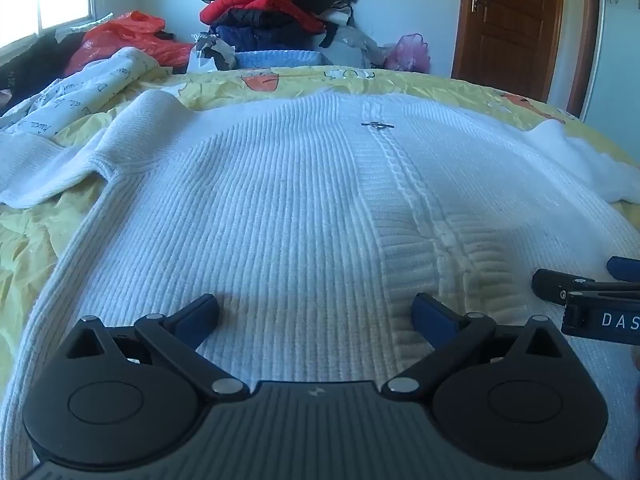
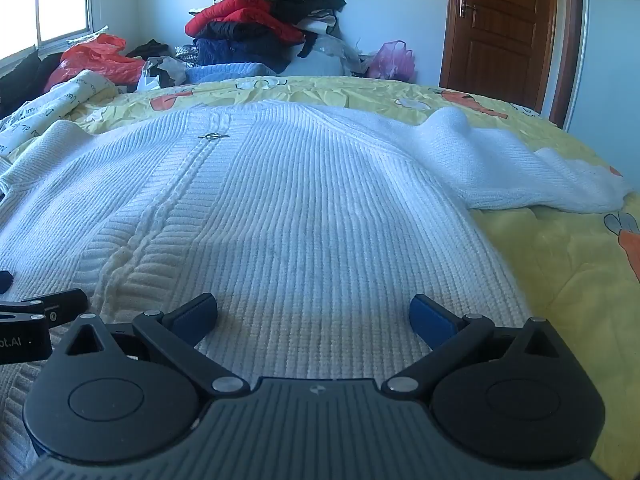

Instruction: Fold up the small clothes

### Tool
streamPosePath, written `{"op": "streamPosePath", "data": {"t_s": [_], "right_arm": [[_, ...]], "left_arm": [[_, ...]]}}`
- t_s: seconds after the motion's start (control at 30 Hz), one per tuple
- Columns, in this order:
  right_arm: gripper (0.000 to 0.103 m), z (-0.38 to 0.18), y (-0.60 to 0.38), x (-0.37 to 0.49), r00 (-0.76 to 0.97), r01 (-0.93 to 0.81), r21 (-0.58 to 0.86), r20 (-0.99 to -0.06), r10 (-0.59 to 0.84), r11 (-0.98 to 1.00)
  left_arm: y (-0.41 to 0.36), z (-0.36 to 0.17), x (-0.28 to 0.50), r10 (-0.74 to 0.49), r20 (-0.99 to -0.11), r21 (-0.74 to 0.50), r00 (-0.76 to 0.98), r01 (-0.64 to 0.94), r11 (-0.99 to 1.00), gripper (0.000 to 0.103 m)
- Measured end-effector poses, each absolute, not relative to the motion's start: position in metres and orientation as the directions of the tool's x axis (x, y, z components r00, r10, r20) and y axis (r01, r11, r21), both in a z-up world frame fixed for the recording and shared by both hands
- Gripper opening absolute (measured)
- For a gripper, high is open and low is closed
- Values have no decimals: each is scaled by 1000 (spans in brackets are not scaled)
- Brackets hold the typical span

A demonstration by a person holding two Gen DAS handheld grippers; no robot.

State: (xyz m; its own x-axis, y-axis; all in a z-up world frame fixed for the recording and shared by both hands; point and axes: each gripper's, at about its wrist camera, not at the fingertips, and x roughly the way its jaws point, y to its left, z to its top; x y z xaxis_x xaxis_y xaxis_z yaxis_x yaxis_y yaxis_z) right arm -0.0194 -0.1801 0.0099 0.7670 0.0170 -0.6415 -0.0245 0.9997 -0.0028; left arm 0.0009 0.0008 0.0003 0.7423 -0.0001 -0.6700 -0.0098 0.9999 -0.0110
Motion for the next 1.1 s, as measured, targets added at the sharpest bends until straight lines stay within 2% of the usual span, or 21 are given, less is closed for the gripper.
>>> {"op": "streamPosePath", "data": {"t_s": [1.1], "right_arm": [[102, 9, -180, -24, 769, -16, -12, -639, 4, 1000]], "left_arm": [[-2, 3, -4, 8, -659, 3, 752, -8, 1000, 103]]}}
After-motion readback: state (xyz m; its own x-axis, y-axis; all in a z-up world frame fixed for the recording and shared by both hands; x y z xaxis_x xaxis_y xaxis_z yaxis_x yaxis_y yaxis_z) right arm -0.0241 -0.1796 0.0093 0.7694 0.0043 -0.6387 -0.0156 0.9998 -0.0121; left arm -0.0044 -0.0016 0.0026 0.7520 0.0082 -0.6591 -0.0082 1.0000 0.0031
